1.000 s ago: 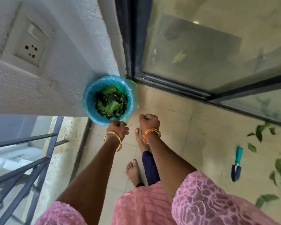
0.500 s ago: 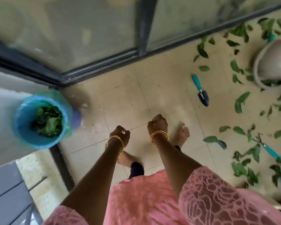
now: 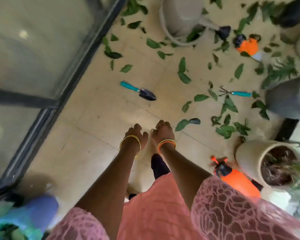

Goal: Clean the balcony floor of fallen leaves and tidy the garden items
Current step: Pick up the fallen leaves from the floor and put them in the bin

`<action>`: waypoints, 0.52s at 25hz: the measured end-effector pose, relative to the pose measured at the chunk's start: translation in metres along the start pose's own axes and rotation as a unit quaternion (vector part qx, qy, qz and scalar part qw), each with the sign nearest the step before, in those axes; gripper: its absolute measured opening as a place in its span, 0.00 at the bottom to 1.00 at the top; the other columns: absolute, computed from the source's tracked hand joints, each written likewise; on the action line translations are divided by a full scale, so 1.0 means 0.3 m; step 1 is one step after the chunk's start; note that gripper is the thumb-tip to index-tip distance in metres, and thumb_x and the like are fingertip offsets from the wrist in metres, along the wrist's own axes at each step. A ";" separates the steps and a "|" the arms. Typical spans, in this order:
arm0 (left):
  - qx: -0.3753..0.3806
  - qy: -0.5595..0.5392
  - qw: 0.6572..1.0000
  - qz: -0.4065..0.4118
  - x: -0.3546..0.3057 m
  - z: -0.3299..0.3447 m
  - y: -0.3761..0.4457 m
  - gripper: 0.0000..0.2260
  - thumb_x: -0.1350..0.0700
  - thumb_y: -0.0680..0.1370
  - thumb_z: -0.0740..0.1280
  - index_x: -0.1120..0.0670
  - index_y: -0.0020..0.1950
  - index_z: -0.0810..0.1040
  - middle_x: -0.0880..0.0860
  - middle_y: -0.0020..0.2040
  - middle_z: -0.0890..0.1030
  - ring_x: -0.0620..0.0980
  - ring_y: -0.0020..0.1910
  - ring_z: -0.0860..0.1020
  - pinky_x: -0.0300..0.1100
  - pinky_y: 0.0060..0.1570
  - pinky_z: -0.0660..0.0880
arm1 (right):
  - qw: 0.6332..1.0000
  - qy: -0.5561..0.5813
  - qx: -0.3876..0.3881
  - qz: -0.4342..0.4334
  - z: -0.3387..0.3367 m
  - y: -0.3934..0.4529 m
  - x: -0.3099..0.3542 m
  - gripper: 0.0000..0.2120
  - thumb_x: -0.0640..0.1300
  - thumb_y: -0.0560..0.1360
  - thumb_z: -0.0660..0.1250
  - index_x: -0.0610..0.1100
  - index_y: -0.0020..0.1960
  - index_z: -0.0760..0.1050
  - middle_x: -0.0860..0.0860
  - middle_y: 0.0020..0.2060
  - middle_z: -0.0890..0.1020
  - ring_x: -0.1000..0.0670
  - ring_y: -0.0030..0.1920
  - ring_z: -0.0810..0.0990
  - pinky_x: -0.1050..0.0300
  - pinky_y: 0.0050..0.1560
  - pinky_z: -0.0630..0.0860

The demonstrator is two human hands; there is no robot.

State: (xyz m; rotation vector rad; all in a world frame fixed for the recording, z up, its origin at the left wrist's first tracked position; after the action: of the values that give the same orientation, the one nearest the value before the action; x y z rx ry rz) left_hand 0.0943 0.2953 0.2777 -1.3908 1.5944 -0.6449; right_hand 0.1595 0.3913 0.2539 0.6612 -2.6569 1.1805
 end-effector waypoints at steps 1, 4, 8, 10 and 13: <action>0.009 0.053 0.998 0.020 -0.091 0.009 0.022 0.19 0.51 0.80 0.59 0.56 0.69 0.66 0.61 0.67 0.70 0.60 0.67 0.69 0.52 0.64 0.68 | 1.000 0.005 -0.002 0.011 -0.054 0.034 -0.048 0.11 0.40 0.74 0.62 0.41 0.55 0.72 0.43 0.55 0.74 0.42 0.57 0.74 0.49 0.55 0.74; 0.025 0.200 0.977 0.075 -0.342 0.062 0.067 0.21 0.51 0.80 0.59 0.55 0.72 0.62 0.60 0.68 0.68 0.59 0.67 0.68 0.53 0.64 0.69 | 0.998 0.026 -0.030 0.044 -0.194 0.106 -0.199 0.15 0.40 0.75 0.61 0.40 0.61 0.69 0.43 0.59 0.72 0.42 0.61 0.71 0.48 0.57 0.74; 0.063 0.259 0.957 0.116 -0.528 0.175 0.098 0.21 0.51 0.80 0.59 0.54 0.72 0.62 0.60 0.68 0.68 0.59 0.67 0.68 0.51 0.64 0.68 | 0.991 0.075 -0.040 0.104 -0.256 0.147 -0.390 0.19 0.40 0.74 0.63 0.41 0.64 0.67 0.42 0.61 0.71 0.42 0.61 0.70 0.48 0.57 0.74; 0.088 0.270 0.950 0.129 -0.571 0.248 0.105 0.20 0.51 0.80 0.59 0.55 0.71 0.64 0.60 0.68 0.69 0.59 0.66 0.69 0.50 0.64 0.68 | 0.985 0.087 -0.028 0.143 -0.252 0.168 -0.492 0.22 0.42 0.73 0.66 0.41 0.66 0.67 0.43 0.62 0.70 0.42 0.63 0.69 0.48 0.59 0.73; 0.114 0.299 0.940 0.118 -0.564 0.327 0.174 0.19 0.50 0.80 0.59 0.54 0.69 0.66 0.58 0.66 0.71 0.58 0.66 0.70 0.48 0.66 0.66 | 0.979 0.107 0.010 0.174 -0.202 0.221 -0.603 0.27 0.47 0.71 0.70 0.43 0.68 0.66 0.43 0.66 0.65 0.41 0.66 0.65 0.47 0.64 0.71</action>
State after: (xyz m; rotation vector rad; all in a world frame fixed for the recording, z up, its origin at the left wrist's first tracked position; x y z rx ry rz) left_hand 0.1482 0.4860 0.2366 -0.8484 2.0376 -1.1358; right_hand 0.2881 0.5348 0.1936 0.0620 -2.6433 1.2780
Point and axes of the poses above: each hand's wrist, its own y-axis towards the middle knuckle, its own z-axis out of the palm, x = y × z, the point moved 3 cm from there along y, towards the middle knuckle
